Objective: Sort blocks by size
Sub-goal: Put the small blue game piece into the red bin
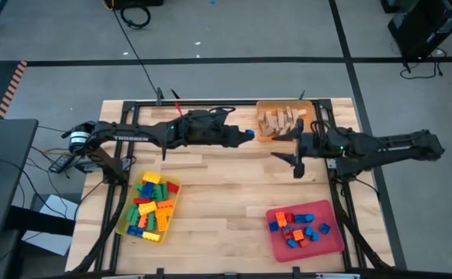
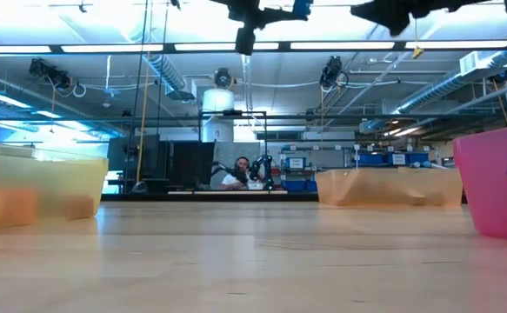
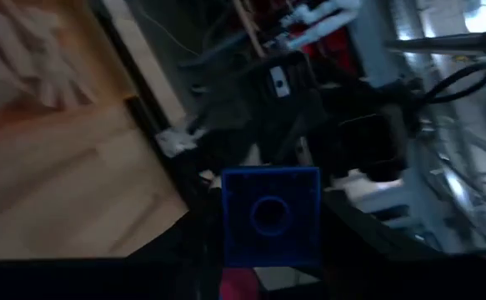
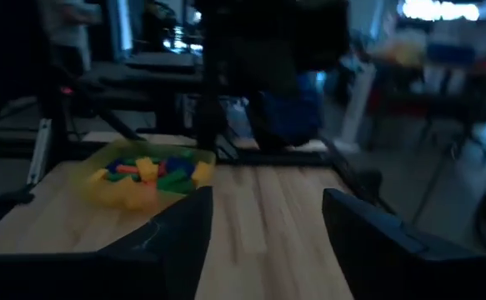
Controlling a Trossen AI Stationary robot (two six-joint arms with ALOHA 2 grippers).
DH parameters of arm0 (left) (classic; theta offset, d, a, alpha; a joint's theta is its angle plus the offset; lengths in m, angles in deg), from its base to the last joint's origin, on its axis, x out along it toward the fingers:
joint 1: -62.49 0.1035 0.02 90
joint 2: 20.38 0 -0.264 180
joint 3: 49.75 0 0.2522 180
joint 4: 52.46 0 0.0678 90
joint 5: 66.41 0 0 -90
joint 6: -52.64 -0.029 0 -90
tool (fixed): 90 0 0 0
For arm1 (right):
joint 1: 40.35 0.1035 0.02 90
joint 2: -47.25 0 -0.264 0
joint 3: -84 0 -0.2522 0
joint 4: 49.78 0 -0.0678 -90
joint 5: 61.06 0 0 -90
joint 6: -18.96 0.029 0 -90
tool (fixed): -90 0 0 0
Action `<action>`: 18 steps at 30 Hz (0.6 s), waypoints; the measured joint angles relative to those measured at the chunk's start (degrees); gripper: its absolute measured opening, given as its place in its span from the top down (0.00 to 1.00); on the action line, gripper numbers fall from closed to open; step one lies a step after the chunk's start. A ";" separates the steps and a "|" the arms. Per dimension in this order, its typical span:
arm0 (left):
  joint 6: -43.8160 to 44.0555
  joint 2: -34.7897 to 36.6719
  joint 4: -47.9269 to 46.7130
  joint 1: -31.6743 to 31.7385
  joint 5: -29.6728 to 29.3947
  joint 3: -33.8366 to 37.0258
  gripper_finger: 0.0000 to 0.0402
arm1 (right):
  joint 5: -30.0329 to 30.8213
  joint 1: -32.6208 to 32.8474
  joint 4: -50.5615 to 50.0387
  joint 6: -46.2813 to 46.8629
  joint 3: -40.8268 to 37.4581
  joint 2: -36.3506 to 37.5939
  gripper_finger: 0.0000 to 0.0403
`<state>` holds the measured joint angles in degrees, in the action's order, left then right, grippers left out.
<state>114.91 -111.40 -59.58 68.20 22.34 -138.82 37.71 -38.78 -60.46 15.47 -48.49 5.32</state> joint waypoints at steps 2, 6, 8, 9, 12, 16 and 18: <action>0.92 -0.02 0.82 -0.21 0.75 0.00 0.59 | 0.21 1.40 3.32 -3.09 0.00 -1.85 0.37; 2.53 -0.65 1.15 -0.48 0.99 0.00 0.59 | 4.27 3.26 10.74 -8.29 0.00 -6.51 0.28; 2.57 -1.27 2.28 -0.77 1.15 0.00 0.59 | 6.52 3.49 13.74 -10.36 0.00 -9.11 0.25; 2.56 -1.40 3.16 -0.89 1.24 -0.01 0.59 | 7.13 3.56 15.30 -11.12 0.00 -10.38 0.23; 2.57 -2.12 4.23 -1.02 1.75 -0.01 0.59 | 7.72 3.53 19.71 -11.71 0.00 -13.76 0.20; 2.57 -2.37 4.03 -0.95 1.74 0.00 0.59 | 7.71 3.53 23.97 -11.67 0.00 -16.33 0.17; 2.51 -2.62 4.79 -0.95 1.53 -0.02 0.59 | 7.90 3.31 25.69 -11.67 0.00 -17.10 0.17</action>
<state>117.41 -114.02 -54.78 67.25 23.87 -138.84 45.62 -35.48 -34.77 3.81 -48.49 -11.78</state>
